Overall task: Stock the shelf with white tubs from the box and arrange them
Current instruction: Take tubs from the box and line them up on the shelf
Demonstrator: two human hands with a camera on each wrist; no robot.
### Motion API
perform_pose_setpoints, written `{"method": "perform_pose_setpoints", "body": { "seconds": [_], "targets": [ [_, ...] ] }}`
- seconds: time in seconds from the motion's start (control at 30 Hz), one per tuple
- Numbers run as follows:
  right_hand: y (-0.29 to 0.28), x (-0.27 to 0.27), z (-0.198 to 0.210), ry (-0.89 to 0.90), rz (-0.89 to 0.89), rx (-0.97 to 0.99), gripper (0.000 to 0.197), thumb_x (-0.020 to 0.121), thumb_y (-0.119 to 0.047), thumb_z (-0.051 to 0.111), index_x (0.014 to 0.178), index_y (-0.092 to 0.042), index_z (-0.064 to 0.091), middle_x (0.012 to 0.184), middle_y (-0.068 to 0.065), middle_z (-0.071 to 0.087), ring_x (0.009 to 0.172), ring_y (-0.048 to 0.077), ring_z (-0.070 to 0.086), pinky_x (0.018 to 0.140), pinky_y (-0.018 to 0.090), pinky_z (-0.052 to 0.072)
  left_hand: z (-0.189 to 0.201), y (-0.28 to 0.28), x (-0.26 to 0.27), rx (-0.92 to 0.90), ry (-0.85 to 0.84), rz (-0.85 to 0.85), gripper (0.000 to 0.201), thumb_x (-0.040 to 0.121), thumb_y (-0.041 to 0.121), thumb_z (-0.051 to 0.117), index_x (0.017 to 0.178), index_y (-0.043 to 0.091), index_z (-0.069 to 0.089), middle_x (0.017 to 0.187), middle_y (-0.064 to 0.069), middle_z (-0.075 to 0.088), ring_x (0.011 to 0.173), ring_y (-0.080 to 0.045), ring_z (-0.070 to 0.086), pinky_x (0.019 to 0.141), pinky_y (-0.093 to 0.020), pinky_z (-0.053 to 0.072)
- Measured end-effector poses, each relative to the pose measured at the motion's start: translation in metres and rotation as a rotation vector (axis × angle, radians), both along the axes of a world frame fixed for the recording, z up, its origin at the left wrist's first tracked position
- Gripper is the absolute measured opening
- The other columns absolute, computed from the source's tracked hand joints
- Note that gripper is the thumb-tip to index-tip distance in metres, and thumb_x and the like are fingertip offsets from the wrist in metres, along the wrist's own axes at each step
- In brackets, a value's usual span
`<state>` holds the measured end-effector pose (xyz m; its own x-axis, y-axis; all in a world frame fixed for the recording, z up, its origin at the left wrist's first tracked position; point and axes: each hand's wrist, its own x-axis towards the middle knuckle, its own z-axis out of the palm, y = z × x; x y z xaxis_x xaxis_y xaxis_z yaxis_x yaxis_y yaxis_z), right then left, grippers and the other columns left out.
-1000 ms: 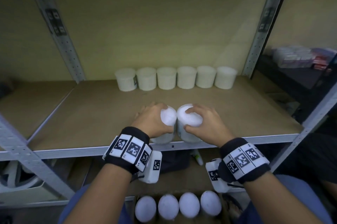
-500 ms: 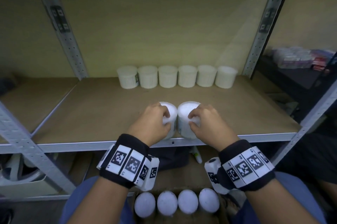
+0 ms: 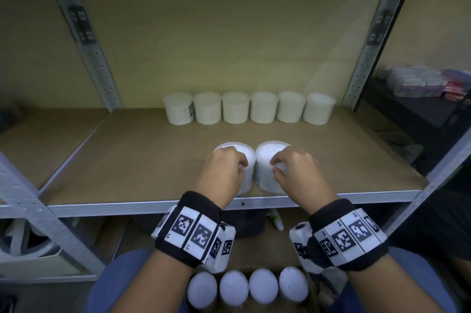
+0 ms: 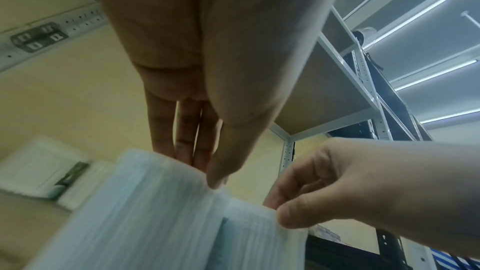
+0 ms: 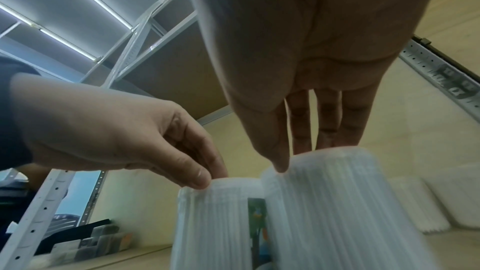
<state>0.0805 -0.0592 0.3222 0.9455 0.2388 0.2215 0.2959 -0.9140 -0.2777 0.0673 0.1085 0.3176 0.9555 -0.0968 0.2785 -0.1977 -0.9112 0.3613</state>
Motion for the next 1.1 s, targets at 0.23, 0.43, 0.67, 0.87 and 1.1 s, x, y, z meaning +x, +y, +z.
{"method": "perform_pose_setpoints", "body": {
  "seconds": [0.23, 0.43, 0.67, 0.87, 1.1],
  "targets": [
    [-0.027, 0.021, 0.002, 0.012, -0.095, 0.032, 0.025, 0.092, -0.017, 0.055, 0.113, -0.018, 0.068, 0.121, 0.0, 0.062, 0.116, 0.019, 0.054, 0.095, 0.03, 0.042, 0.001, -0.034, 0.029, 0.07, -0.027, -0.058, 0.029, 0.091, 0.011, 0.05, 0.109, 0.02, 0.071, 0.114, -0.001, 0.068, 0.109, -0.019, 0.059, 0.09, -0.03, 0.046],
    [-0.056, 0.051, -0.001, 0.024, -0.191, 0.086, 0.024, 0.09, -0.014, 0.056, 0.109, -0.016, 0.071, 0.119, 0.004, 0.066, 0.111, 0.023, 0.059, 0.093, 0.03, 0.045, -0.001, -0.069, 0.069, 0.011, 0.023, -0.096, 0.032, 0.092, 0.008, 0.05, 0.117, 0.018, 0.067, 0.12, -0.005, 0.065, 0.115, -0.021, 0.057, 0.094, -0.027, 0.042],
    [-0.087, 0.087, 0.0, 0.072, -0.282, 0.119, 0.025, 0.091, -0.012, 0.055, 0.111, -0.015, 0.07, 0.118, 0.011, 0.066, 0.108, 0.03, 0.061, 0.094, 0.034, 0.047, -0.004, -0.106, 0.116, -0.092, 0.073, -0.132, 0.027, 0.088, 0.004, 0.054, 0.106, 0.011, 0.073, 0.116, -0.012, 0.067, 0.11, -0.027, 0.062, 0.097, -0.031, 0.048],
    [-0.109, 0.115, -0.005, 0.055, -0.315, 0.154, 0.022, 0.09, -0.01, 0.056, 0.107, -0.013, 0.07, 0.117, 0.01, 0.067, 0.106, 0.029, 0.063, 0.092, 0.033, 0.049, -0.007, -0.124, 0.15, -0.164, 0.079, -0.135, 0.02, 0.088, 0.008, 0.06, 0.101, 0.013, 0.075, 0.108, -0.009, 0.071, 0.101, -0.024, 0.067, 0.094, -0.034, 0.052],
    [-0.126, 0.148, -0.006, 0.071, -0.346, 0.174, 0.024, 0.092, -0.009, 0.052, 0.107, -0.014, 0.07, 0.119, 0.011, 0.065, 0.105, 0.03, 0.063, 0.095, 0.035, 0.051, -0.006, -0.141, 0.182, -0.164, 0.089, -0.16, 0.02, 0.088, 0.01, 0.061, 0.103, 0.011, 0.074, 0.108, -0.008, 0.073, 0.102, -0.023, 0.068, 0.095, -0.033, 0.052]
  ]
}}
